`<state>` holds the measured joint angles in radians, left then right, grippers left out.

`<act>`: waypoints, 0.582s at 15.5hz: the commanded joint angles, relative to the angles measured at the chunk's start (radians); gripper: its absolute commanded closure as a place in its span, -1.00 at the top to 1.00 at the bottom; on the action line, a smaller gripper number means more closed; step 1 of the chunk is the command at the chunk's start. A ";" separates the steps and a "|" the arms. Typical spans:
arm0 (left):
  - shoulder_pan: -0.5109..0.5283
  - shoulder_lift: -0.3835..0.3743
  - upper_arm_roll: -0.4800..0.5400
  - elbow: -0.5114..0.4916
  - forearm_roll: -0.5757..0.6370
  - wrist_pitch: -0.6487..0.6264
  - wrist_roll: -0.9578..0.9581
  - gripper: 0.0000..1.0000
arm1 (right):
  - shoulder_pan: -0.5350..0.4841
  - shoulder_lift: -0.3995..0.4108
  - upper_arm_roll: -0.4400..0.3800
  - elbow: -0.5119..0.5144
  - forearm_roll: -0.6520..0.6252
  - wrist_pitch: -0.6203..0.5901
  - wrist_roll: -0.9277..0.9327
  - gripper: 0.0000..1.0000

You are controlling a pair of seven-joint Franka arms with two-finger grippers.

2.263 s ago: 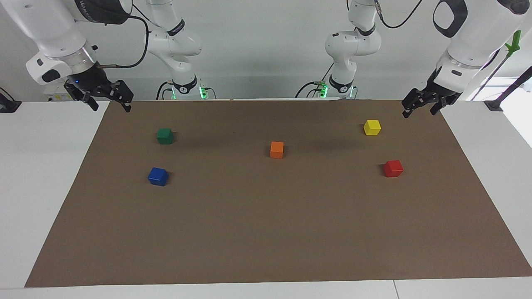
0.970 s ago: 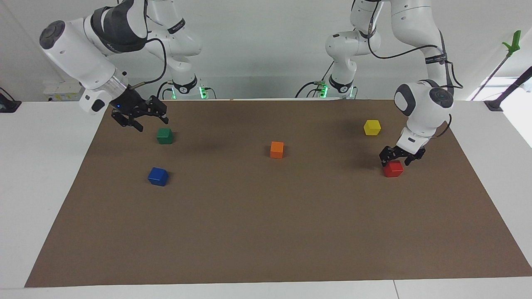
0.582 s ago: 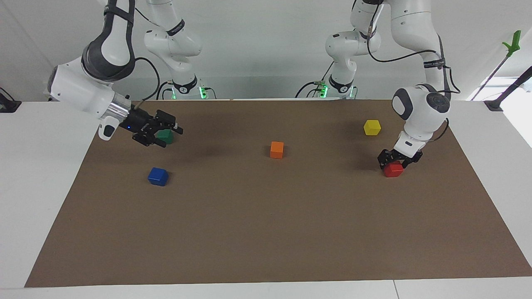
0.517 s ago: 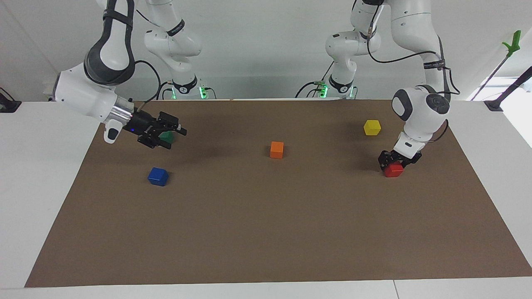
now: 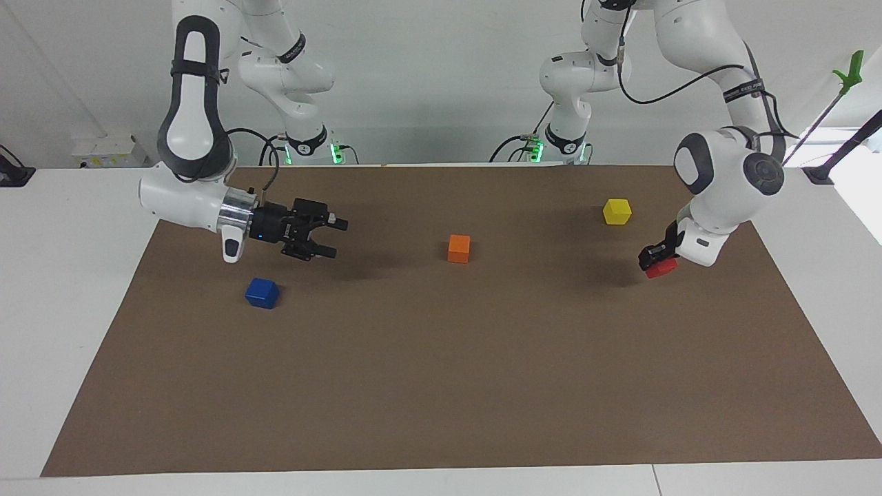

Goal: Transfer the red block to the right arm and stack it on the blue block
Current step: 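Grasp the red cube with the left gripper while the right gripper advances, then lift the red cube with the left gripper toward the right gripper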

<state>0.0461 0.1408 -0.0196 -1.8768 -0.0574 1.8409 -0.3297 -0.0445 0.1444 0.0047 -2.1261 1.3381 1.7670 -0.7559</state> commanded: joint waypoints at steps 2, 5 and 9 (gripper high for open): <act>-0.028 -0.159 -0.005 0.070 -0.197 -0.202 -0.456 -1.00 | 0.037 0.081 0.001 -0.012 0.192 -0.157 -0.085 1.00; -0.028 -0.242 -0.061 0.068 -0.330 -0.249 -0.940 -1.00 | 0.083 0.129 0.001 -0.049 0.352 -0.288 -0.215 1.00; -0.043 -0.266 -0.164 0.050 -0.528 -0.203 -1.335 -1.00 | 0.159 0.168 0.001 -0.081 0.515 -0.426 -0.296 1.00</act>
<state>0.0165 -0.1146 -0.1642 -1.7966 -0.4897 1.6045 -1.4565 0.0902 0.2968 0.0070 -2.1872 1.7810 1.4014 -0.9985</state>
